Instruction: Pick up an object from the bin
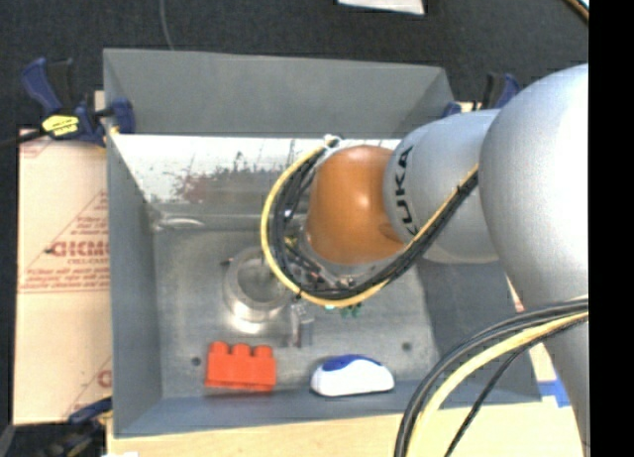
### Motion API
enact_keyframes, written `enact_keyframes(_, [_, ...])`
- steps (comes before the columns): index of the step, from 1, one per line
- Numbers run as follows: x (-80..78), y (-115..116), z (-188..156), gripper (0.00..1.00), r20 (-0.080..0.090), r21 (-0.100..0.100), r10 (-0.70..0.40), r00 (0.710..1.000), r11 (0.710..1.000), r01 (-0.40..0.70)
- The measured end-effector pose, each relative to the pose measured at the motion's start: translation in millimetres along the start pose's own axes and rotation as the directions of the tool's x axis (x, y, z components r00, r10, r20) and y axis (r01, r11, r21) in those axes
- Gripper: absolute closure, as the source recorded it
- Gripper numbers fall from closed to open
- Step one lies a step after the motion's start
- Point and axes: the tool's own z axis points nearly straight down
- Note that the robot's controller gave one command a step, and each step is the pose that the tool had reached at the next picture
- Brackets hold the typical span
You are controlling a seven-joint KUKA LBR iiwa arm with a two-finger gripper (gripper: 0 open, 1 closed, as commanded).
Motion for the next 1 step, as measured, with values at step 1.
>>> enact_keyframes(1, [-13.4, -15.0, -1.6, 0.00, 0.002, 0.000, 0.109, 0.994, 0.994, -0.109])
